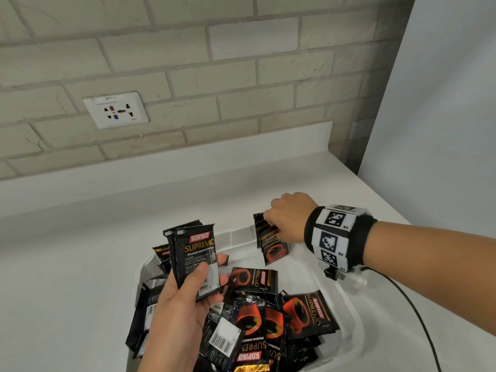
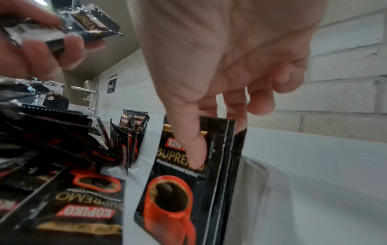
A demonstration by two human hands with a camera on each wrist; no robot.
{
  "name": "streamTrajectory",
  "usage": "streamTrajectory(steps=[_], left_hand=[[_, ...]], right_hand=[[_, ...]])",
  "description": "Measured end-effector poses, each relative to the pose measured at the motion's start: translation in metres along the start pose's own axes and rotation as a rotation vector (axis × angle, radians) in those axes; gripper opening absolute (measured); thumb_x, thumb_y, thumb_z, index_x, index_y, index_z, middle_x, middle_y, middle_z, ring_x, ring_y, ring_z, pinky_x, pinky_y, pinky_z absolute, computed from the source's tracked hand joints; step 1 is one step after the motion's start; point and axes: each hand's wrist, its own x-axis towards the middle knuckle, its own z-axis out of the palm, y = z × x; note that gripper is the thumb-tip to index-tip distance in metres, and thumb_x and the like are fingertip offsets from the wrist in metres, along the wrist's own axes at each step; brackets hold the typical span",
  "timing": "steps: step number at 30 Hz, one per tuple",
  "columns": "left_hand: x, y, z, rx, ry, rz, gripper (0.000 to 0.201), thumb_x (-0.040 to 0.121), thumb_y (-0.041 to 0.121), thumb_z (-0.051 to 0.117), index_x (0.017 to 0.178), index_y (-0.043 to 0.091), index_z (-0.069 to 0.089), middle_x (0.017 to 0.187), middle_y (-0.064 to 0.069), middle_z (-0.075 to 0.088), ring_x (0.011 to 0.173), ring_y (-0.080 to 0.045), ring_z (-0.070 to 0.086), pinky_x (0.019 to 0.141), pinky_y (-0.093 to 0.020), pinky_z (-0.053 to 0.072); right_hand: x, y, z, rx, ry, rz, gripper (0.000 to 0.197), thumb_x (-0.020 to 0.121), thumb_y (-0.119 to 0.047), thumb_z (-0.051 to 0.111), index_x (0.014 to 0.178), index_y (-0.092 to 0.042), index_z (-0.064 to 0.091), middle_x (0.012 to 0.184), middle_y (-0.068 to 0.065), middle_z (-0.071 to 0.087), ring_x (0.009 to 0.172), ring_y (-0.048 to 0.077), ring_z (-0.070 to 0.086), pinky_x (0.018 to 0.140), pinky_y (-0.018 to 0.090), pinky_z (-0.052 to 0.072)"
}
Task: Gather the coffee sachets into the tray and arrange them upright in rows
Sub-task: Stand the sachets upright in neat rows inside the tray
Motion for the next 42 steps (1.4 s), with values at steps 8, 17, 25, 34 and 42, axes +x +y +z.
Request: streamTrajectory(steps=[8,17,25,34,42], left_hand=[[0.004,-0.001,-0.001,0.085,0.039,-0.038,0.021,0.089,0.003,0.043,0.101,0.009,0.059,0.075,-0.005,0.073,0.052,-0.013,0.062,0.038,-0.018,0.044],[0.002,0.002,0.011,0.112,0.061,-0.138,0.018,0.085,0.010,0.051,0.101,0.002,0.052,0.072,-0.009,0.064,0.065,-0.017,0.044,0.036,-0.017,0.036],[0.002,0.003,0.020,0.205,0.033,-0.168,0.040,0.091,-0.005,0.040,0.128,0.010,0.044,0.079,-0.010,0.049,0.041,-0.011,0.045,0.029,-0.014,0.032],[-0.001,-0.010,0.045,0.785,-0.041,0.107,0.079,0.077,0.036,0.050,0.144,0.036,0.010,0.095,0.015,0.027,0.079,0.025,0.027,0.081,-0.017,0.020],[-0.010,-0.026,0.033,1.128,-0.063,0.520,0.101,0.070,0.053,0.060,0.132,0.040,-0.019,0.101,0.019,0.019,0.097,0.004,0.017,0.098,-0.021,0.018]], right_hand=[[0.005,-0.001,-0.003,-0.107,0.037,0.018,0.020,0.088,-0.025,0.051,0.105,-0.017,0.059,0.105,0.001,0.061,0.094,0.022,0.057,0.069,0.030,0.030],[0.001,-0.002,-0.002,-0.148,0.055,0.038,0.026,0.087,-0.032,0.054,0.110,-0.020,0.055,0.104,-0.001,0.060,0.092,0.020,0.056,0.070,0.030,0.030],[-0.026,0.019,-0.027,0.140,0.208,0.170,0.028,0.090,-0.041,0.048,0.111,-0.023,0.052,0.101,-0.006,0.059,0.085,0.015,0.053,0.071,0.029,0.035],[-0.075,-0.007,-0.041,1.558,-0.144,-0.078,0.067,0.058,-0.063,0.060,0.108,-0.019,0.060,0.090,0.004,0.067,0.072,0.014,0.061,0.058,0.021,0.052],[-0.078,-0.017,-0.036,1.708,-0.114,-0.107,0.040,0.067,-0.030,0.068,0.105,-0.019,0.061,0.091,0.001,0.071,0.073,0.015,0.067,0.060,0.019,0.056]])
